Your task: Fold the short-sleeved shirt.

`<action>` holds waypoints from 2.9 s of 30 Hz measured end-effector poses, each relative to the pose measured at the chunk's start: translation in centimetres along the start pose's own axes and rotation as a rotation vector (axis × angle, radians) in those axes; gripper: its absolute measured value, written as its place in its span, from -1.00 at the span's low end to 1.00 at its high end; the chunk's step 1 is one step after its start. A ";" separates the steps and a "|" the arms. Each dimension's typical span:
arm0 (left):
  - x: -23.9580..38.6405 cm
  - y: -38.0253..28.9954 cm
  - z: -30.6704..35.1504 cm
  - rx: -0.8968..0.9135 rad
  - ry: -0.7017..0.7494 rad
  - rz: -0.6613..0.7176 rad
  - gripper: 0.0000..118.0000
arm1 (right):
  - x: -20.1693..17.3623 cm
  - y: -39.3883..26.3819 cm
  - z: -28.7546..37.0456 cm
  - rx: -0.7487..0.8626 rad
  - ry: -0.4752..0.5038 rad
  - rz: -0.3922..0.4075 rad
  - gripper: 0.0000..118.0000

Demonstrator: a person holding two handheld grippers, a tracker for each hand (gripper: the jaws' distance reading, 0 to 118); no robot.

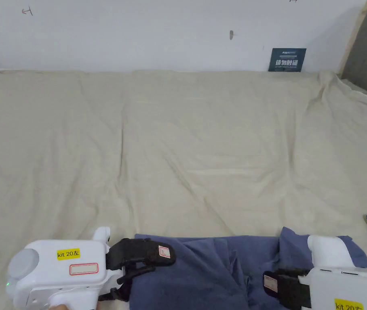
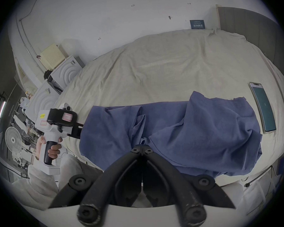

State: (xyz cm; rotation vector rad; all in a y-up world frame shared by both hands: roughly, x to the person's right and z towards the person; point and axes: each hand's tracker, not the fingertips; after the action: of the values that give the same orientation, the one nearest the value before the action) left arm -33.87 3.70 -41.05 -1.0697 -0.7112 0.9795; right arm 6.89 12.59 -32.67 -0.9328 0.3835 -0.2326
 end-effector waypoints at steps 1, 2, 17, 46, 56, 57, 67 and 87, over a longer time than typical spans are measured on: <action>-0.3 0.5 -0.2 0.000 0.028 0.006 0.29 | 0.1 0.1 -0.1 -0.003 -0.003 -0.001 -1.00; 0.0 -0.6 -1.1 -0.002 0.060 0.023 -0.43 | 0.3 0.1 -0.3 -0.010 -0.006 0.003 -1.00; -0.7 -1.5 3.8 0.047 0.109 0.009 -0.73 | 2.9 -0.2 1.4 0.021 -0.029 -0.044 -1.00; 22.7 -4.7 -16.1 -0.112 0.378 -0.337 -0.73 | 14.7 -7.3 11.3 0.200 -0.115 -0.268 -1.00; 22.2 -6.7 -26.1 -0.348 0.299 -0.387 0.78 | 17.1 -9.7 12.8 0.186 -0.177 -0.324 -1.00; 22.2 -6.8 -26.1 -0.366 0.234 -0.357 1.00 | 17.2 -9.8 12.7 0.185 -0.176 -0.327 -1.00; 23.7 -5.4 -18.8 -0.194 0.232 -0.382 1.00 | 16.9 -9.0 12.5 0.182 -0.165 -0.309 -1.00; 20.2 -7.1 -22.7 -0.255 0.376 -0.410 -0.95 | 17.3 -8.3 13.1 0.202 -0.162 -0.283 -1.00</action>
State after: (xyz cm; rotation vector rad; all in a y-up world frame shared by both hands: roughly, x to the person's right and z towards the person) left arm -3.87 12.27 -41.69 -1.2251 -0.7158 0.3281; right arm 27.88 11.28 -22.69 -0.7980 0.0748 -0.4425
